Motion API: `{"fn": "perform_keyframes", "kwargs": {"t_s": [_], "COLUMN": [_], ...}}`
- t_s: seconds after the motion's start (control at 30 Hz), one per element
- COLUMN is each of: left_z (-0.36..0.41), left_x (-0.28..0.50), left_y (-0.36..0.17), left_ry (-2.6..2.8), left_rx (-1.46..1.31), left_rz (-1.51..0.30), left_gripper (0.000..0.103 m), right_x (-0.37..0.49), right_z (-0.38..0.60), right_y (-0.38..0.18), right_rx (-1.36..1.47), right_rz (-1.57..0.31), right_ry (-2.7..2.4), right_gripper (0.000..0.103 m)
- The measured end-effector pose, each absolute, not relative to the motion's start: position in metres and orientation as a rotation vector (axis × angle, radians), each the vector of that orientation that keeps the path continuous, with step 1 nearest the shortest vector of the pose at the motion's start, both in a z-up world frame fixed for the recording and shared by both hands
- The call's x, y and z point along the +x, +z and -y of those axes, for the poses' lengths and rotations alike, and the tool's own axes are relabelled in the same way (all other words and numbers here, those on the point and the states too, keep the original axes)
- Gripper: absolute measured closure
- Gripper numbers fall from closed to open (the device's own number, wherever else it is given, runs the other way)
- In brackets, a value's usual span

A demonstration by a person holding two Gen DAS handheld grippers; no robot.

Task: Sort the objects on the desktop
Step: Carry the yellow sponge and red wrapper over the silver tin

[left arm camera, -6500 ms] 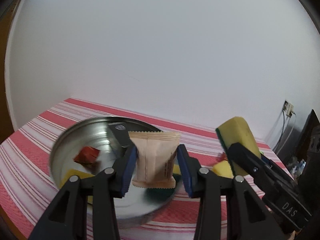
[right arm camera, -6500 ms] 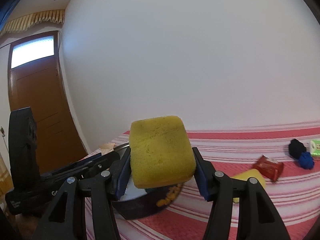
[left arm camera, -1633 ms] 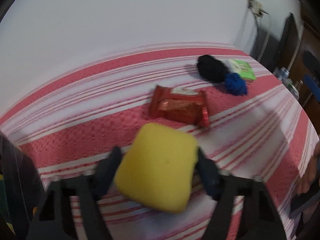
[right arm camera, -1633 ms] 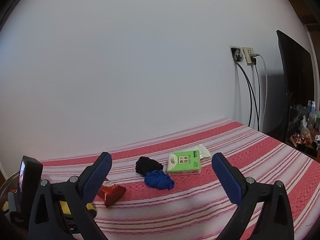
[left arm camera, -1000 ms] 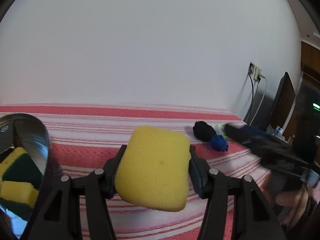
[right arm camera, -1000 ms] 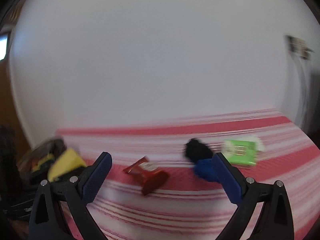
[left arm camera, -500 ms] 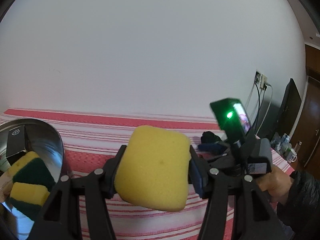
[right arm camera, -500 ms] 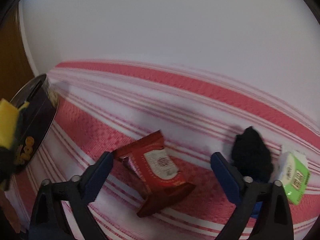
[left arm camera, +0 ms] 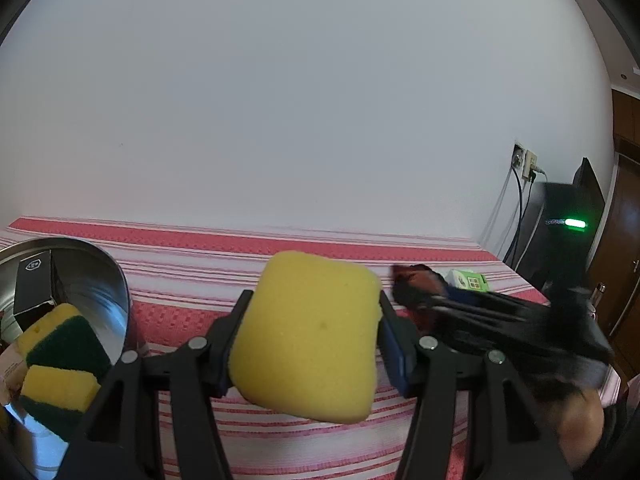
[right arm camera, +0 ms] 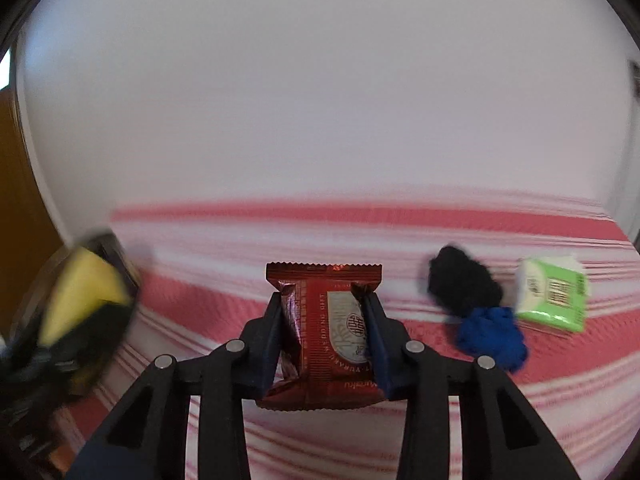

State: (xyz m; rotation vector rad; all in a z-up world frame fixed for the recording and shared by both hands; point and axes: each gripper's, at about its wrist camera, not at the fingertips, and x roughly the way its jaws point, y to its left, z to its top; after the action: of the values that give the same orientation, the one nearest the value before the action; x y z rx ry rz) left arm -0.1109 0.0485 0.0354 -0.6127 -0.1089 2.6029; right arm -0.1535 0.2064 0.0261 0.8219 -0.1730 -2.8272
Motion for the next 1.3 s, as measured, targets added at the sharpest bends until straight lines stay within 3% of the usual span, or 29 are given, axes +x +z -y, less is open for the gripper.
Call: {"fn": "perform_keyframes", "kwargs": {"t_s": [0.17, 0.4, 1.0, 1.3], "left_z": [-0.055, -0.072, -0.054, -0.007], "left_x": [-0.109, -0.114, -0.078, -0.055], "left_y": [0.035, 0.038, 0.035, 0.041], "left_ry": [2.612, 2.63, 2.625, 2.703], "left_rx": [-0.59, -0.555, -0.57, -0.537], "left_rz": [0.106, 0.092, 0.165, 0.198], "left_gripper": [0.046, 0.046, 0.046, 0.046], "right_x": [-0.1, -0.054, -0.054, -0.041], "right_z": [-0.206, -0.201, -0.183, -0.148], "right_y": [0.042, 0.05, 0.027, 0.026], "right_rx": [0.566, 0.426, 0.432, 0.474], "right_rz": [0.161, 0.151, 0.202, 0.257], "right_ry": [-2.991, -3.057, -2.966, -2.831], "right_gripper": [0.062, 0.062, 0.062, 0.062]}}
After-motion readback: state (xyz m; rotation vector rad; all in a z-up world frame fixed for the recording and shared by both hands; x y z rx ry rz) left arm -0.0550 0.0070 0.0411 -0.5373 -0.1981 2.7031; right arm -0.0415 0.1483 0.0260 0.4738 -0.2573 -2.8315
